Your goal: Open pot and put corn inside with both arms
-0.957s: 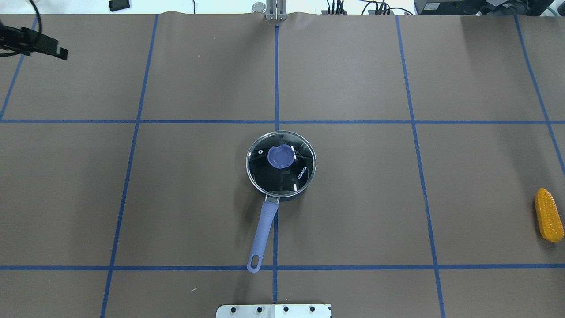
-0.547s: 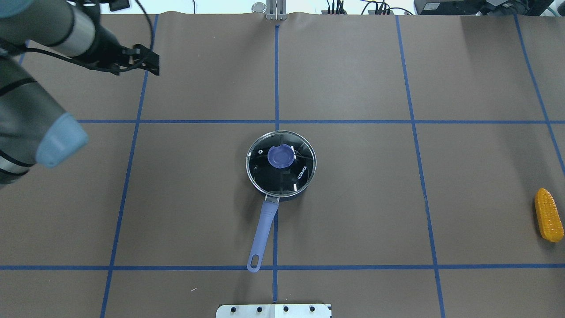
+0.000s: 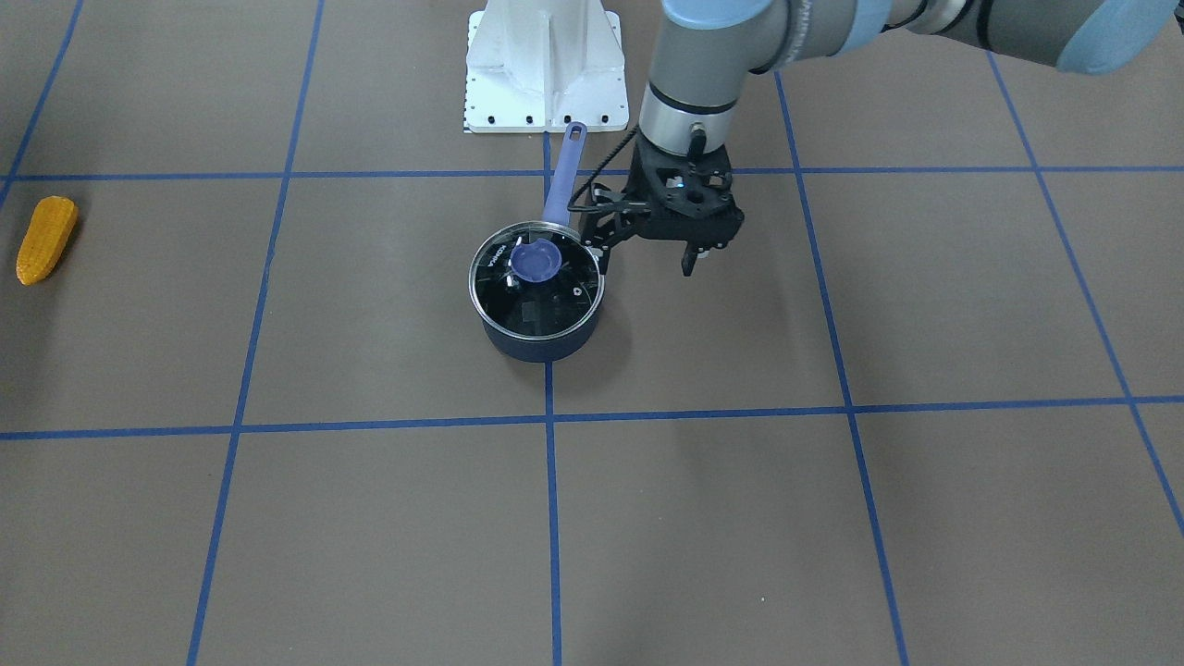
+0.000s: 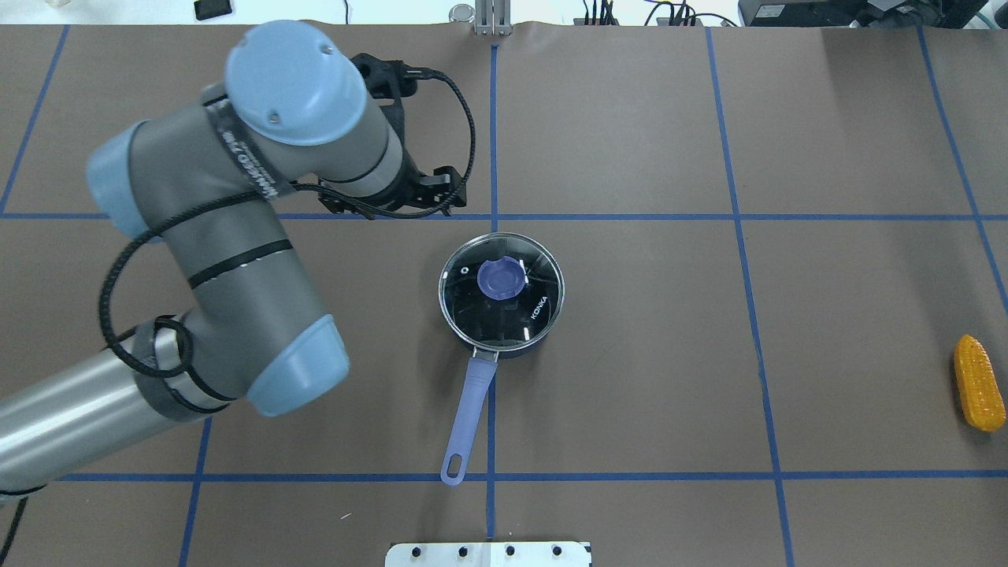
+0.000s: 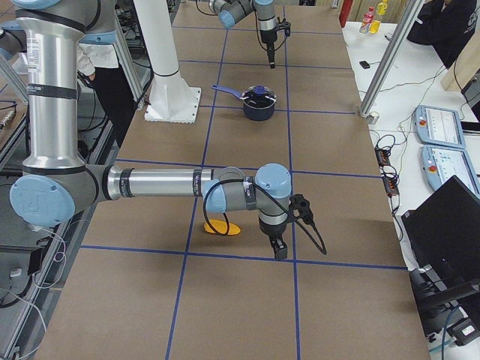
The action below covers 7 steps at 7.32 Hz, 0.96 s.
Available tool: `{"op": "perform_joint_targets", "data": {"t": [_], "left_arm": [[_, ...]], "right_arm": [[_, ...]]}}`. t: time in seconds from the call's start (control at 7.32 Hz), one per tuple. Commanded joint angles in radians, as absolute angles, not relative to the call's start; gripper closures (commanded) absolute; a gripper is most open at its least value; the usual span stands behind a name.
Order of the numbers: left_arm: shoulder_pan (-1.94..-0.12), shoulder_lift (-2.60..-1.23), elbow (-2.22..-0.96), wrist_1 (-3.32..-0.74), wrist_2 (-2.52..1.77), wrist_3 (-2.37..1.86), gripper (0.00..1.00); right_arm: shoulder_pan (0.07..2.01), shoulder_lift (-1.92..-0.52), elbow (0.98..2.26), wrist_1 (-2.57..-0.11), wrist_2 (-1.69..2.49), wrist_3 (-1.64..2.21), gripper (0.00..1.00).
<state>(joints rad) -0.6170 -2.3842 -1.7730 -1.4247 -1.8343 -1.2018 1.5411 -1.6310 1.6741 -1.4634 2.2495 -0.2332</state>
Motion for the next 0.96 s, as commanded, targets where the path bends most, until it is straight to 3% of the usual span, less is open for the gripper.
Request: {"op": "perform_joint_targets", "data": {"t": [0.0,0.82], "left_arm": [[-0.493,-2.532,-1.637,-1.387,-1.769,-1.369,0.02],[-0.457,-2.525,-1.586,-1.396,-1.752,-1.443,0.03]], "right_arm": [[1.54,-1.634,1.674,-1.463,2.249,-0.233,0.0],[1.54,-1.632,1.664,-1.463,2.249,-0.233,0.0]]}}
